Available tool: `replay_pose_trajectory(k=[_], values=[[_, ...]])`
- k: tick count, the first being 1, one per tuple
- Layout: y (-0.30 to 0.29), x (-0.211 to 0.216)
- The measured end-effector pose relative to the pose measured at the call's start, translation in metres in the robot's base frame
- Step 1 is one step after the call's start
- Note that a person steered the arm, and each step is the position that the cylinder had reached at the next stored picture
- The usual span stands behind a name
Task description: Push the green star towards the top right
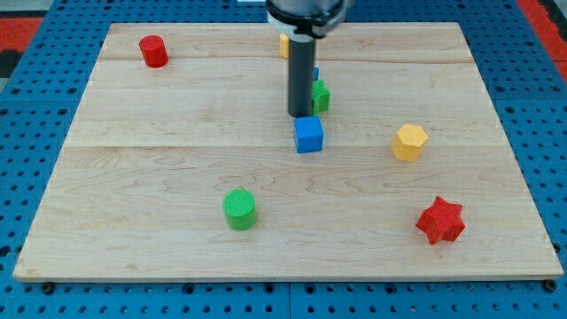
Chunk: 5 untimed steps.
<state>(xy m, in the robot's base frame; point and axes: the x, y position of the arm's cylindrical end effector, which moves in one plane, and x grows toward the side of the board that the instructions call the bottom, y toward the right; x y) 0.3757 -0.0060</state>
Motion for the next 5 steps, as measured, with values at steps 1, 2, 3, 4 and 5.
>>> replay_pose_trajectory(k=[1,2,3,4,5], values=[[-0.067,0.0],[-0.045,0.005],[-0.016,0.005],[0.01,0.005],[0.042,0.005]])
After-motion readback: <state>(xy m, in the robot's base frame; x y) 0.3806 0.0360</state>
